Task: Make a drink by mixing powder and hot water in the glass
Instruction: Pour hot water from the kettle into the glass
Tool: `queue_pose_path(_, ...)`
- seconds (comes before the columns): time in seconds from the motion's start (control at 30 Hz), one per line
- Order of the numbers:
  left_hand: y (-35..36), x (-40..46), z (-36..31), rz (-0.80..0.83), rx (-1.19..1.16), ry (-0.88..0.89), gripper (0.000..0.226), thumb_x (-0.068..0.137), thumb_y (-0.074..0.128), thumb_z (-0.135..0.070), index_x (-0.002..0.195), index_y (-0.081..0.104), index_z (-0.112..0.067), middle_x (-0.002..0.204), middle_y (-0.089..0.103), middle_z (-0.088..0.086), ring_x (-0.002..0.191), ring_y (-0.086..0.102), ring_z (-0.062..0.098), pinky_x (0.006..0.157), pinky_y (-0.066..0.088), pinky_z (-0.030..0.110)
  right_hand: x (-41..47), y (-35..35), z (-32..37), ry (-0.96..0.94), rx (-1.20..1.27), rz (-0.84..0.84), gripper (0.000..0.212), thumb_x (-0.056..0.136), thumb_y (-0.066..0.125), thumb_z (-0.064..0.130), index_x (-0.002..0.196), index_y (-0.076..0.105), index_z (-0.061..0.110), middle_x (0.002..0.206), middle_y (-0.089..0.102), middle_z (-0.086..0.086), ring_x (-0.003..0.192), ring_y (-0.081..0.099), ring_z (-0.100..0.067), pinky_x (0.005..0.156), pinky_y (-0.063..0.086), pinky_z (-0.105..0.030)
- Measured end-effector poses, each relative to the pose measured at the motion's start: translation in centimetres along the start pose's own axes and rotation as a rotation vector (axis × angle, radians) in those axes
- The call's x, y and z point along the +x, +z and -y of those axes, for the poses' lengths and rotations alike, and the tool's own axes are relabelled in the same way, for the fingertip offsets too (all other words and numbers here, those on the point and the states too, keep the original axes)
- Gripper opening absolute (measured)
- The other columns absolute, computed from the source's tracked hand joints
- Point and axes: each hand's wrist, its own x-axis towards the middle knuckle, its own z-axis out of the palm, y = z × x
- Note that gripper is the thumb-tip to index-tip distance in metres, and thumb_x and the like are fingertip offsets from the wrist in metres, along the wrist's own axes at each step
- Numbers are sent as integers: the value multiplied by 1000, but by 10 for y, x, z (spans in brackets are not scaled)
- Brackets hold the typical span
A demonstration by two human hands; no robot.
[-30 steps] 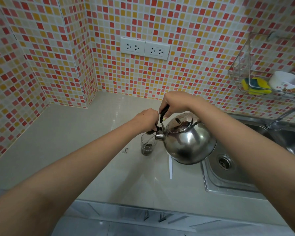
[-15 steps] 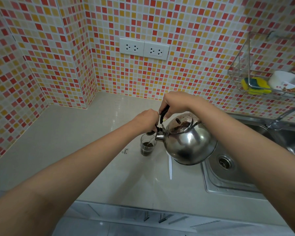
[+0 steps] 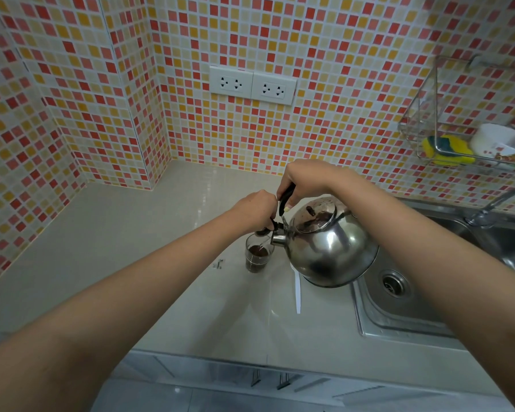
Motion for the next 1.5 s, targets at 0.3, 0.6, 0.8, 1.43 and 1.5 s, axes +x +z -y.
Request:
queue_pose_path(0.3, -2, -1, -1, 0, -21, 0, 29, 85, 72, -18, 110, 72, -3, 106, 70, 16, 95, 67, 31, 76, 52, 35, 0, 0, 0, -3, 2, 3, 31, 78, 76, 27, 109, 74, 26, 85, 71, 11, 71, 56, -8, 59, 42, -26)
queue_pose_path(0.6, 0, -1, 1, -11, -47, -10, 29, 85, 72, -19, 112, 72, -6, 107, 70, 14, 97, 67, 31, 78, 52, 35, -4, 1, -8, -7, 52, -13, 30, 79, 75, 24, 109, 73, 24, 96, 73, 8, 84, 62, -13, 59, 41, -21)
queue_pose_path(0.8, -6, 4, 10, -74, -169, 24, 27, 81, 75, -16, 106, 76, -4, 101, 74, 14, 85, 66, 27, 72, 51, 33, -16, -4, -29, 21, 177, -59, 32, 77, 77, 18, 108, 74, 24, 102, 75, 6, 93, 68, -16, 86, 55, -38)
queue_pose_path(1.43, -50, 101, -2, -226, -438, -115, 36, 88, 68, -12, 122, 67, -3, 130, 65, 13, 119, 60, 26, 102, 44, 30, 2, -11, -115, 252, 51, -335, 13, 85, 63, 15, 96, 70, 18, 79, 66, 1, 68, 58, -18, 49, 35, -23)
queue_pose_path(1.5, -44, 117, 1, -209, -432, -134, 34, 88, 68, -11, 121, 67, -2, 128, 66, 13, 116, 61, 27, 98, 46, 30, 13, -1, -124, 261, 42, -334, 14, 86, 60, 12, 94, 69, 18, 79, 66, 1, 69, 58, -19, 49, 34, -23)
